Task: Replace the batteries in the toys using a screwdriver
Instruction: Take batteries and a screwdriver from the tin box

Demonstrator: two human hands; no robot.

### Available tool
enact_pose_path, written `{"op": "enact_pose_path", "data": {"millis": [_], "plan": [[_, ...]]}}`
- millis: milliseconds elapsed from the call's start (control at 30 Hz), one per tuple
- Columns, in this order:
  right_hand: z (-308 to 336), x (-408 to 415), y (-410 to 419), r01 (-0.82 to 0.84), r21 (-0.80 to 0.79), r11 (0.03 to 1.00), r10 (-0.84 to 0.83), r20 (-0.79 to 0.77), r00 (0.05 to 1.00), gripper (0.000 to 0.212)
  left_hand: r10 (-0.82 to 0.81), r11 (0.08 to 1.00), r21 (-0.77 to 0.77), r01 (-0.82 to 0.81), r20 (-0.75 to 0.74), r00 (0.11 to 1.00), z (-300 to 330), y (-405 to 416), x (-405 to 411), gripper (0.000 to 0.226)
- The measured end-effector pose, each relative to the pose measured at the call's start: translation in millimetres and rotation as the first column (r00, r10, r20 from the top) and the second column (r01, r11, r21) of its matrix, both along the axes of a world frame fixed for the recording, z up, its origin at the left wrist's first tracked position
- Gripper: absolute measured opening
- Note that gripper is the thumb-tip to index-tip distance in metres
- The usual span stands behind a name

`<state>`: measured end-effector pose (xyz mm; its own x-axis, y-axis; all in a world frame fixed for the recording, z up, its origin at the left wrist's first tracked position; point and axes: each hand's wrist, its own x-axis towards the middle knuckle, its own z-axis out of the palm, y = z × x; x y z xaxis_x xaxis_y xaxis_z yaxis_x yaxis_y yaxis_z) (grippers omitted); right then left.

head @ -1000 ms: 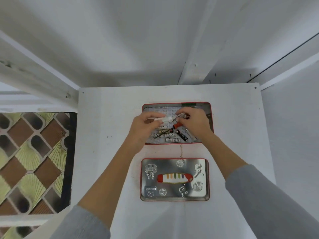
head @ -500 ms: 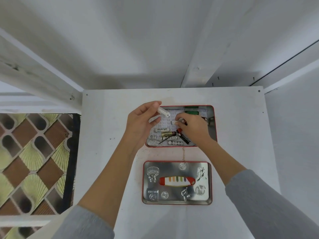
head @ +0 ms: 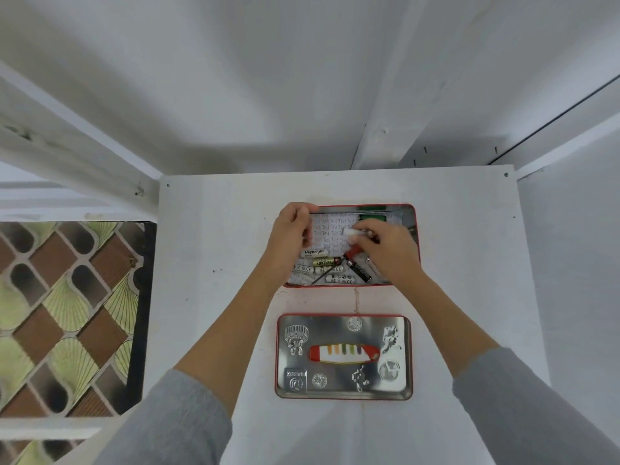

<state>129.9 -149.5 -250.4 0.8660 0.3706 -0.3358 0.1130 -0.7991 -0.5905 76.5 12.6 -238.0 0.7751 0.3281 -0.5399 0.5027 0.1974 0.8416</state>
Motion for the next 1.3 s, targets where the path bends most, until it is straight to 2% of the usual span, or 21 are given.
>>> {"op": "enact_pose_path", "data": {"millis": [100, 133, 233, 300, 367, 533, 600, 667, 833, 900, 1033, 1100, 1167, 1233, 1300], "plan": [[25, -9, -19, 0.238, 0.233, 0.943, -0.225, -0.082, 0.971, 0.015, -0.234, 0.946, 0.218, 0.239, -0.05, 0.971, -16, -13, 6, 0.006], [31, -13, -25, 0.317, 0.313, 0.895, -0.285, -0.143, 0.948, 0.009, -0.277, 0.924, 0.257, 0.285, -0.067, 0.959, -22, -19, 7, 0.007], [42, -20, -38, 0.549, 0.471, 0.69, -0.417, -0.361, 0.834, 0.012, -0.323, 0.865, 0.383, 0.325, -0.07, 0.944, -39, -35, 15, 0.009], [44, -22, -42, 0.587, 0.481, 0.651, -0.409, -0.429, 0.805, 0.01, -0.349, 0.811, 0.47, 0.347, -0.087, 0.933, -46, -45, 22, 0.009], [45, -23, -44, 0.62, 0.485, 0.617, -0.383, -0.504, 0.775, 0.015, -0.369, 0.75, 0.54, 0.382, -0.139, 0.919, -49, -50, 26, 0.02], [49, -22, -43, 0.751, 0.529, 0.395, -0.276, -0.712, 0.646, 0.013, -0.363, 0.752, 0.562, 0.345, -0.085, 0.928, -54, -44, 24, 0.021], [50, -22, -42, 0.763, 0.534, 0.366, -0.223, -0.745, 0.628, 0.019, -0.407, 0.728, 0.566, 0.387, -0.097, 0.908, -55, -41, 24, 0.021], [51, -21, -41, 0.753, 0.535, 0.382, -0.195, -0.75, 0.632, 0.028, -0.473, 0.686, 0.569, 0.452, -0.124, 0.873, -53, -39, 25, 0.019], [51, -21, -36, 0.777, 0.495, 0.388, -0.193, -0.781, 0.594, 0.027, -0.541, 0.616, 0.61, 0.499, -0.134, 0.83, -56, -29, 14, 0.014], [49, -21, -36, 0.773, 0.496, 0.395, -0.195, -0.777, 0.598, 0.027, -0.533, 0.641, 0.581, 0.502, -0.133, 0.836, -55, -27, 11, 0.016], [40, -22, -31, 0.726, 0.482, 0.49, -0.25, -0.72, 0.647, 0.018, -0.451, 0.78, 0.437, 0.448, -0.104, 0.886, -37, -21, 6, 0.02], [35, -19, -25, 0.684, 0.459, 0.567, -0.302, -0.657, 0.691, 0.011, -0.395, 0.848, 0.355, 0.392, -0.07, 0.916, -19, -14, -1, 0.016], [32, -17, -16, 0.546, 0.422, 0.724, -0.307, -0.512, 0.803, 0.009, -0.328, 0.909, 0.258, 0.326, -0.039, 0.944, 0, -5, -12, 0.008], [25, -14, -2, 0.381, 0.358, 0.853, -0.239, -0.38, 0.894, 0.008, -0.218, 0.971, 0.101, 0.216, 0.011, 0.976, 18, 7, -23, 0.007], [14, -11, 13, 0.218, 0.285, 0.933, -0.134, -0.285, 0.949, 0.004, -0.084, 0.995, -0.042, 0.086, 0.06, 0.995, 33, 20, -33, 0.014]]}}
